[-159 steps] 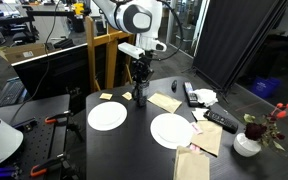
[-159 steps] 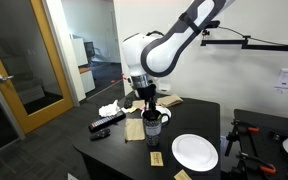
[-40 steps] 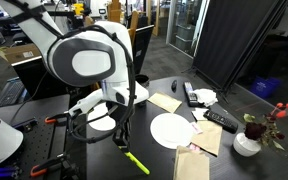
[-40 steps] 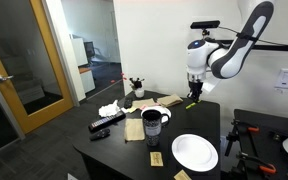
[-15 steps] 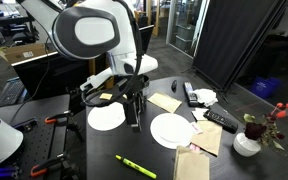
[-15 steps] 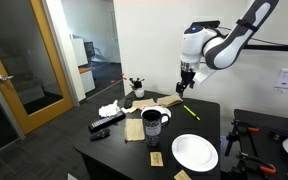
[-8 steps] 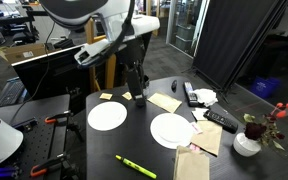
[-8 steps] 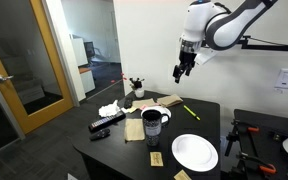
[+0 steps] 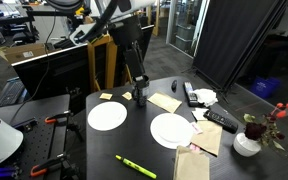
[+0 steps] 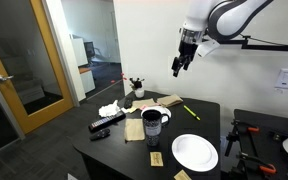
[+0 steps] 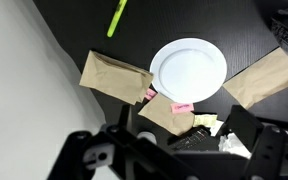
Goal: Take the yellow pen out of the mug
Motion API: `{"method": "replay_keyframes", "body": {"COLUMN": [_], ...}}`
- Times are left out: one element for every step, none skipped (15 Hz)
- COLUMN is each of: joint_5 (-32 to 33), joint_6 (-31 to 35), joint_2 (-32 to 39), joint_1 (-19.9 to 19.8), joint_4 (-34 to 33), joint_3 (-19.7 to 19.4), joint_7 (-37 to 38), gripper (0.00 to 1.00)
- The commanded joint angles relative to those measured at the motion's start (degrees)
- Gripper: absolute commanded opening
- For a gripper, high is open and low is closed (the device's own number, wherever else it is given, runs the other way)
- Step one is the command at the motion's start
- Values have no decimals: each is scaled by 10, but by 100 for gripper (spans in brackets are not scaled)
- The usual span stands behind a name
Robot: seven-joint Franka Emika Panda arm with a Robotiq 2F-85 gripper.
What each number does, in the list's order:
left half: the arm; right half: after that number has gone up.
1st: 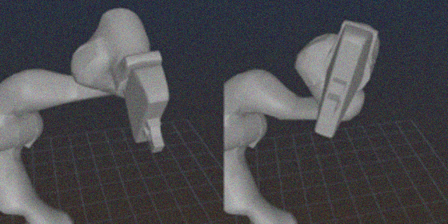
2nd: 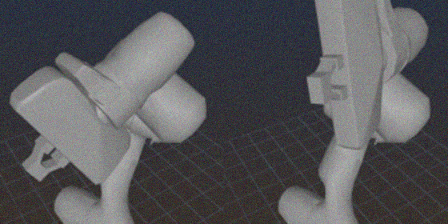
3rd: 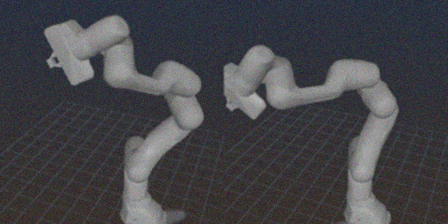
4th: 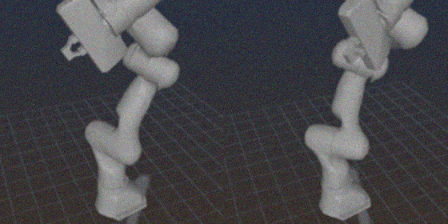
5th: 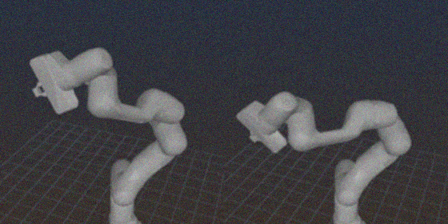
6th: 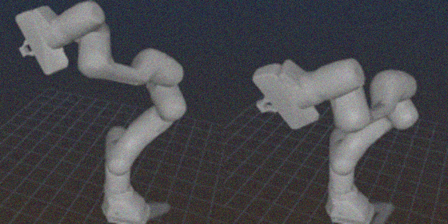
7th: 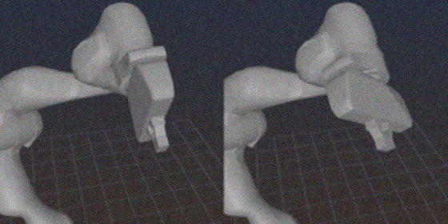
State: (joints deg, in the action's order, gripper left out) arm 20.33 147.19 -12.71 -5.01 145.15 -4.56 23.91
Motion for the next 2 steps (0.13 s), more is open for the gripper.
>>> {"method": "replay_keyframes", "body": {"joint_5": [-8, -8], "joint_6": [0, 0], "joint_2": [1, 2], "joint_1": [-18, -19], "joint_4": [0, 0], "joint_3": [18, 18], "joint_7": [-7, -7], "gripper": [100, 100]}}
